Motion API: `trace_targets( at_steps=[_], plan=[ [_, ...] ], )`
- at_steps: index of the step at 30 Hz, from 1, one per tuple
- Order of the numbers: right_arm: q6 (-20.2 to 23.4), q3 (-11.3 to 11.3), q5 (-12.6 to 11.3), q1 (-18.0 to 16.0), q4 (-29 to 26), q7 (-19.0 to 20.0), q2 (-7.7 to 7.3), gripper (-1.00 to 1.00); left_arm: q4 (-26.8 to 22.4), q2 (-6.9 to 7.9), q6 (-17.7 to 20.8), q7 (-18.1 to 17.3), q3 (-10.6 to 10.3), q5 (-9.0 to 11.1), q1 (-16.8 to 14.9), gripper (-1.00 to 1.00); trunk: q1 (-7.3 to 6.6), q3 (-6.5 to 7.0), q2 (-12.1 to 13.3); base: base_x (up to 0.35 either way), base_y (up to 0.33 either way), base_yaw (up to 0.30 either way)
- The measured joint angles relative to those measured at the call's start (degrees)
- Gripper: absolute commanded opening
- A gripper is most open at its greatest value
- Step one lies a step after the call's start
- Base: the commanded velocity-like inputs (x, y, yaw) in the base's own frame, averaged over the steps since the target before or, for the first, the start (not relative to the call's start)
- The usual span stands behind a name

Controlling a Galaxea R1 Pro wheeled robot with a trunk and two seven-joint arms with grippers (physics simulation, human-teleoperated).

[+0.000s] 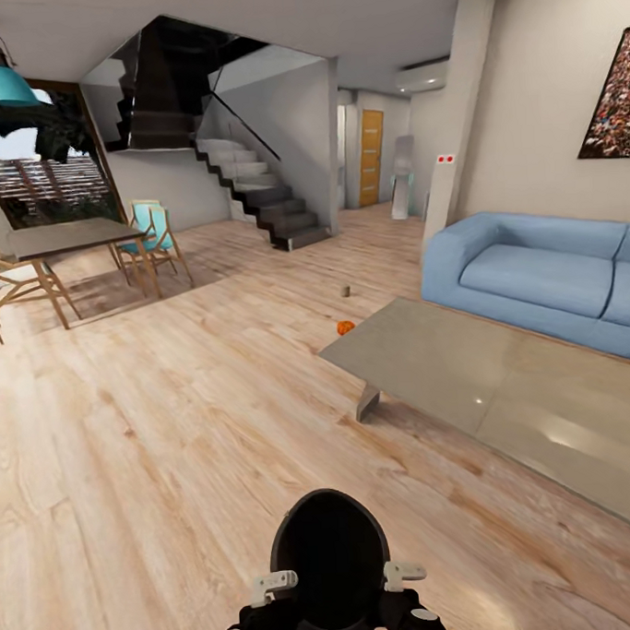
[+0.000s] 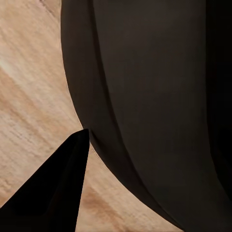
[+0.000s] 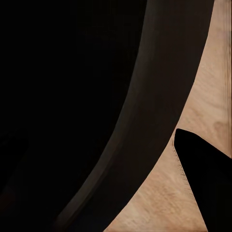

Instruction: Place each of the two pumpkins and all three candles from the living room inside a cabinet in the living room (use any cabinet), then make sure every cabinet is closed, and position the cauldron so it is next to a table in the living room.

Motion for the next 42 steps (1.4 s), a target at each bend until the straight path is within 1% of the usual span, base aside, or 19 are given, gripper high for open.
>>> trace_targets(
  at_steps=[11, 20, 42],
  plan=[
    [-0.01, 0.01, 0.04, 0.00, -0.01, 0.01, 0.00, -1.00, 0.02, 0.00, -0.08, -0.01, 0.00, 0.02, 0.01, -1.00, 0.00, 0.47, 0.00, 0.000, 0.000, -0.224],
    [0.00, 0.01, 0.00, 0.00, 0.03, 0.01, 0.00, -1.00, 0.00, 0.00, 0.00, 0.01, 0.03, 0.01, 0.03, -1.00, 1.97, -1.12, -3.59, 0.000, 0.000, -0.136],
    [0.07, 0.08, -0.16, -0.01, 0.02, -0.04, 0.00, -1.00, -0.02, -0.01, 0.13, 0.01, 0.06, 0.01, 0.02, -1.00, 6.81, -5.07, -12.42, 0.000, 0.000, -0.013]
  ],
)
